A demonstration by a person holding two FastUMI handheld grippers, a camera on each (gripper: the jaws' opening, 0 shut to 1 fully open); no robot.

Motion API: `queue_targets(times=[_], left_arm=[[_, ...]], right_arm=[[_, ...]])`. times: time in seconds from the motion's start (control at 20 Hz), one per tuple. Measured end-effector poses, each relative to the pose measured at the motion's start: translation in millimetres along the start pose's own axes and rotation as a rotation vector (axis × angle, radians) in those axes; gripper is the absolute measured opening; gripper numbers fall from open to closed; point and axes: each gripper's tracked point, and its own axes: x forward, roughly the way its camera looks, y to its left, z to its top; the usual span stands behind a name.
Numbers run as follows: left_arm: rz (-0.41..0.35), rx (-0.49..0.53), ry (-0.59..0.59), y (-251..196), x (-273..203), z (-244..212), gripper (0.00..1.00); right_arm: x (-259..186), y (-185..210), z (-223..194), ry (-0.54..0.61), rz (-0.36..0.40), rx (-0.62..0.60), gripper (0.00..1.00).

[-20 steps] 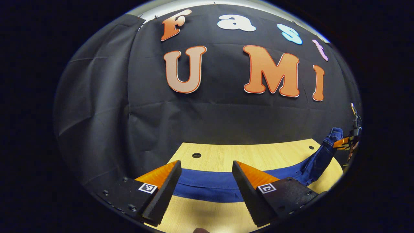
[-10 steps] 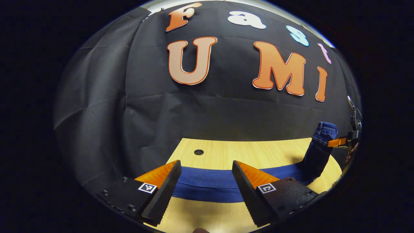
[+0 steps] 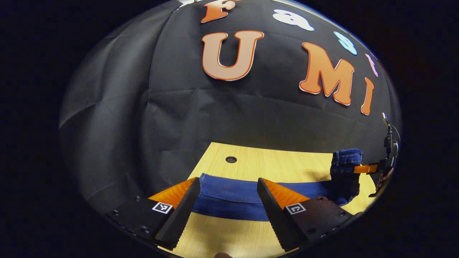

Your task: Grasp the waist and the cuffs of the jeans and fold them to make the two legs overlap; first hold the waist and fold one-third of the jeans toward the cuffs, then hold the cuffs and fold the remaining one-third in the same direction to finish folding.

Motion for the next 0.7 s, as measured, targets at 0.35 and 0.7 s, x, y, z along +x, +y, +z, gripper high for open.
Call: queue_targets(times=[0.35,0.7], left_arm=[[-0.021,-0.16,0.181,10.2,27.4,-54.4,0.98],[-0.023,-0.412,0.334,22.6,54.0,-109.0,0.98]], right_arm=[[0.9,35.9,-10.0,-0.001,0.067,-0.012,0.46],[-22.9,9.8,15.5,-0.115,-0.025,-0.091,0.82]])
